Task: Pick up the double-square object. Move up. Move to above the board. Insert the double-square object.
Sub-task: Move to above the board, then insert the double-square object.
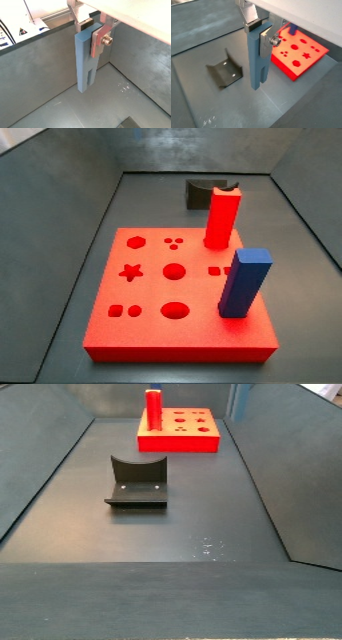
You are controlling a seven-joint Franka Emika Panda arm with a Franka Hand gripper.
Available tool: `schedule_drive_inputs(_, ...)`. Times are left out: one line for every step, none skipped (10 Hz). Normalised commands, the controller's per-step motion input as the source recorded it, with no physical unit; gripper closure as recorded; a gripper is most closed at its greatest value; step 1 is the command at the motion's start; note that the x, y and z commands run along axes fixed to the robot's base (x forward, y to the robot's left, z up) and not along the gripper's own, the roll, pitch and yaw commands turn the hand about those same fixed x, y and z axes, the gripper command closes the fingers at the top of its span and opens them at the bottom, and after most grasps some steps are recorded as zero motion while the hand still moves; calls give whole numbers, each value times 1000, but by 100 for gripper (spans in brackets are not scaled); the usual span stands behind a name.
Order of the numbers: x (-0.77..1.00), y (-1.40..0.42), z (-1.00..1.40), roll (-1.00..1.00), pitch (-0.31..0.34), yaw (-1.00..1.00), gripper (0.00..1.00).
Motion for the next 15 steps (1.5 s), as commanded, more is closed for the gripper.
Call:
schedule_drive_inputs(270,-1000,104,171,196,-612,100)
schedule_drive_inputs(280,-1000,111,139,194,-465,100)
schedule_drive_inputs(295,-1000,117,42,189,-231,100)
schedule_drive_inputs(297,-1000,115,8,163,-117,100)
schedule_drive_inputs(303,-1000,117,-3,151,-59,100)
schedule_drive_inputs(318,-1000,122,-11,134,-25,100)
schedule_drive_inputs(322,-1000,123,2,126,-12,100)
schedule_drive_inputs(336,-1000,126,-3,124,-2,100)
schedule_drive_inputs(353,-1000,131,-10,128,2,100)
schedule_drive_inputs(349,-930,133,8,130,8,100)
schedule_drive_inputs(271,-633,94,9,132,7,100)
schedule_drive_inputs(192,-373,65,15,123,8,100)
schedule_drive_inputs(104,-193,42,22,91,9,100)
schedule_drive_inputs(197,-171,-160,-40,-21,-823,100)
schedule_drive_inputs(114,-149,-103,-63,-27,-900,100)
